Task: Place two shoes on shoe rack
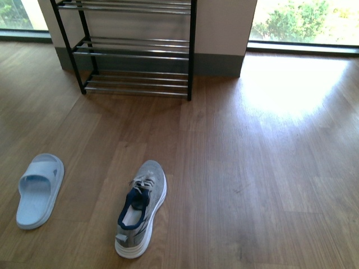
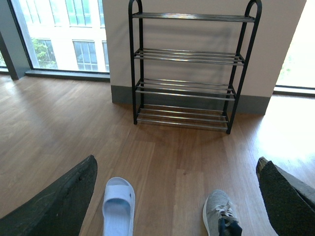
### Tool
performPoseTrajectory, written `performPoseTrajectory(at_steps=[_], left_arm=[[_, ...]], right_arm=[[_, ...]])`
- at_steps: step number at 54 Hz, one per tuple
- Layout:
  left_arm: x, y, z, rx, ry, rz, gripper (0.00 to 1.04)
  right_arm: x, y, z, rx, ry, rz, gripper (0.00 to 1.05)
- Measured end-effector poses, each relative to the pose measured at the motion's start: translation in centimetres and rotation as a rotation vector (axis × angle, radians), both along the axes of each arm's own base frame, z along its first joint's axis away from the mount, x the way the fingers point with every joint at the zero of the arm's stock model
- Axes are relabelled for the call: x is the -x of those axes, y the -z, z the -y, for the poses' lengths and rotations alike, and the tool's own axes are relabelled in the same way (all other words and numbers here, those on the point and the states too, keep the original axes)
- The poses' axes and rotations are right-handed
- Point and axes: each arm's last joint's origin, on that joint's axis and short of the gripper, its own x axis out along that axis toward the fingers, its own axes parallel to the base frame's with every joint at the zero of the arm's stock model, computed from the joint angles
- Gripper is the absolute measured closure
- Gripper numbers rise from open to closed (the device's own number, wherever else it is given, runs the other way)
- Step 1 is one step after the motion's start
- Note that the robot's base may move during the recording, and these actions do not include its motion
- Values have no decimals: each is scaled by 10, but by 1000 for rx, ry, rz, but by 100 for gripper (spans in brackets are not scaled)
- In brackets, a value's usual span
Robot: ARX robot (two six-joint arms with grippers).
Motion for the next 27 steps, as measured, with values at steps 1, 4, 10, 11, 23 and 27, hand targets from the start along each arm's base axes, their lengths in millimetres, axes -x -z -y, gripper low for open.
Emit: performPoseTrajectory(at_steps=[1, 4, 10, 11, 23, 27], left_arm=[[0, 0, 0, 0, 0, 0, 9], [-1, 1, 0, 32, -70, -46, 9], [-20, -6, 14, 85, -205, -215, 9], [-25, -8, 17, 81, -189, -223, 9], [-119, 4, 59, -39, 21, -439, 9], [-137, 21, 68, -76, 52, -535, 9]], right_arm=[[0, 0, 0, 0, 0, 0, 103], [0, 0, 0, 0, 0, 0, 103], [0, 0, 0, 0, 0, 0, 103], [0, 0, 0, 0, 0, 0, 103], [0, 0, 0, 0, 0, 0, 103], [0, 0, 0, 0, 0, 0, 103]])
